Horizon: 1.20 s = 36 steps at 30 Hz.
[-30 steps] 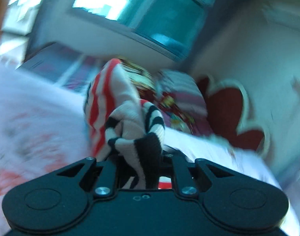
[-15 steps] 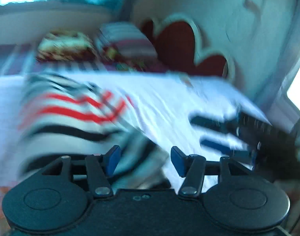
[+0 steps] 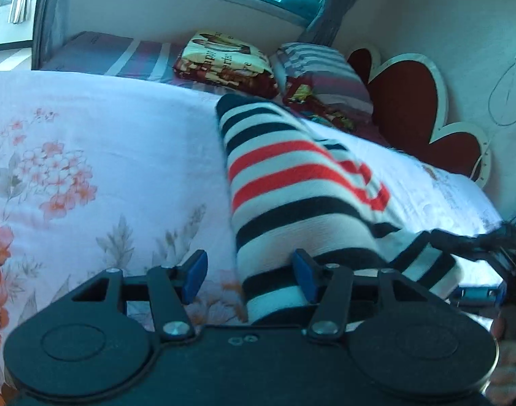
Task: Fold small clothes
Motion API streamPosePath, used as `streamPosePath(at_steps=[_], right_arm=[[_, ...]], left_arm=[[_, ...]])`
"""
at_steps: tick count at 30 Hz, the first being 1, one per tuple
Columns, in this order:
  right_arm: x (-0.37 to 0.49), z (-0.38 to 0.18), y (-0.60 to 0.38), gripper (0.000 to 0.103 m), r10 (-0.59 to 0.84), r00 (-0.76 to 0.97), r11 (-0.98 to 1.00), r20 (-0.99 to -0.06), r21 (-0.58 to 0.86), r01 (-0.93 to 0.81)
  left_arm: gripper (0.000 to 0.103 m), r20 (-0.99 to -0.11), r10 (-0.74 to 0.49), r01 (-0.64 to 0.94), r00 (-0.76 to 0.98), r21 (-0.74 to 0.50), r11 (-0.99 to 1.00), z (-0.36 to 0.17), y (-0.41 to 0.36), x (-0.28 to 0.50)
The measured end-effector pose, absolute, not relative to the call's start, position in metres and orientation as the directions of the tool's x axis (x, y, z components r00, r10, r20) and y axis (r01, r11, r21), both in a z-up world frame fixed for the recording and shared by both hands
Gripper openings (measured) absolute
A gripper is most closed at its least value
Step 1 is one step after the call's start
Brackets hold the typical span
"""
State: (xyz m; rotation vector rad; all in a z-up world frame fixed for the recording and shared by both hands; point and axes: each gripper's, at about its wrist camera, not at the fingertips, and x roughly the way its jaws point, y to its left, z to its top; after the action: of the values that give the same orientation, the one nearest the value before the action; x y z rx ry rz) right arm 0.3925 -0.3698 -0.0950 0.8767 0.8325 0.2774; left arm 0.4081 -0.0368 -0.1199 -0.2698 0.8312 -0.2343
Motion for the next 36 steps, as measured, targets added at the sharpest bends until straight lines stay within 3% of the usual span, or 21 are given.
streamPosePath(at_steps=[1, 4, 8, 10, 12, 15, 17, 18, 21, 28, 33, 34, 35, 36], right_arm=[[0.396, -0.097, -0.368, 0.034, 0.518, 0.655, 0.654, -0.550, 0.748, 0.112], [0.390, -0.096, -0.360, 0.023, 0.469, 0.667, 0.732, -0.579, 0.678, 0.074], [0.360, -0.081, -0.355, 0.020, 0.421, 0.728, 0.814, -0.542, 0.579, -0.039], [0.344, -0.084, -0.355, 0.020, 0.398, 0.744, 0.851, -0.536, 0.519, -0.080], [0.341, -0.105, -0.356, 0.020, 0.362, 0.719, 0.884, -0.594, 0.463, -0.063], [0.340, -0.115, -0.369, 0.020, 0.404, 0.722, 0.830, -0.561, 0.557, -0.032], [0.333, -0.103, -0.376, 0.041, 0.391, 0.758, 0.819, -0.522, 0.574, -0.027], [0.329, -0.093, -0.379, 0.044, 0.363, 0.786, 0.830, -0.500, 0.557, -0.030], [0.342, -0.084, -0.393, 0.044, 0.361, 0.792, 0.829, -0.492, 0.559, -0.030], [0.425, -0.096, -0.397, 0.044, 0.397, 0.744, 0.813, -0.537, 0.582, -0.014], [0.453, -0.104, -0.381, 0.043, 0.389, 0.723, 0.862, -0.571, 0.503, -0.067], [0.454, -0.103, -0.377, 0.022, 0.389, 0.729, 0.871, -0.563, 0.483, -0.092], [0.454, -0.100, -0.371, 0.011, 0.373, 0.739, 0.890, -0.562, 0.441, -0.114], [0.453, -0.096, -0.364, 0.011, 0.359, 0.753, 0.908, -0.552, 0.394, -0.144]], left_arm=[[0.055, -0.694, -0.312, 0.098, 0.649, -0.330, 0.939, -0.122, -0.034, 0.403], [0.054, -0.692, -0.319, 0.099, 0.647, -0.339, 0.936, -0.119, -0.029, 0.399], [0.050, -0.693, -0.331, 0.134, 0.641, -0.324, 0.936, -0.113, -0.035, 0.406], [0.050, -0.704, -0.331, 0.170, 0.628, -0.291, 0.941, -0.116, -0.042, 0.409], [0.053, -0.744, -0.298, 0.213, 0.598, -0.211, 0.954, -0.119, -0.056, 0.412], [0.051, -0.752, -0.257, 0.249, 0.607, -0.127, 0.960, -0.115, -0.069, 0.415], [0.047, -0.739, -0.271, 0.260, 0.617, -0.134, 0.956, -0.108, -0.064, 0.414], [0.044, -0.718, -0.287, 0.256, 0.635, -0.154, 0.954, -0.103, -0.059, 0.412], [0.044, -0.675, -0.321, 0.244, 0.664, -0.210, 0.947, -0.096, -0.049, 0.419], [0.044, -0.685, -0.323, 0.231, 0.652, -0.227, 0.946, -0.104, -0.056, 0.458], [0.046, -0.705, -0.310, 0.244, 0.639, -0.196, 0.950, -0.112, -0.062, 0.470], [0.046, -0.709, -0.302, 0.242, 0.637, -0.188, 0.952, -0.113, -0.063, 0.471], [0.043, -0.707, -0.274, 0.223, 0.652, -0.167, 0.960, -0.113, -0.063, 0.471], [0.036, -0.697, -0.251, 0.205, 0.671, -0.150, 0.967, -0.112, -0.062, 0.470]])
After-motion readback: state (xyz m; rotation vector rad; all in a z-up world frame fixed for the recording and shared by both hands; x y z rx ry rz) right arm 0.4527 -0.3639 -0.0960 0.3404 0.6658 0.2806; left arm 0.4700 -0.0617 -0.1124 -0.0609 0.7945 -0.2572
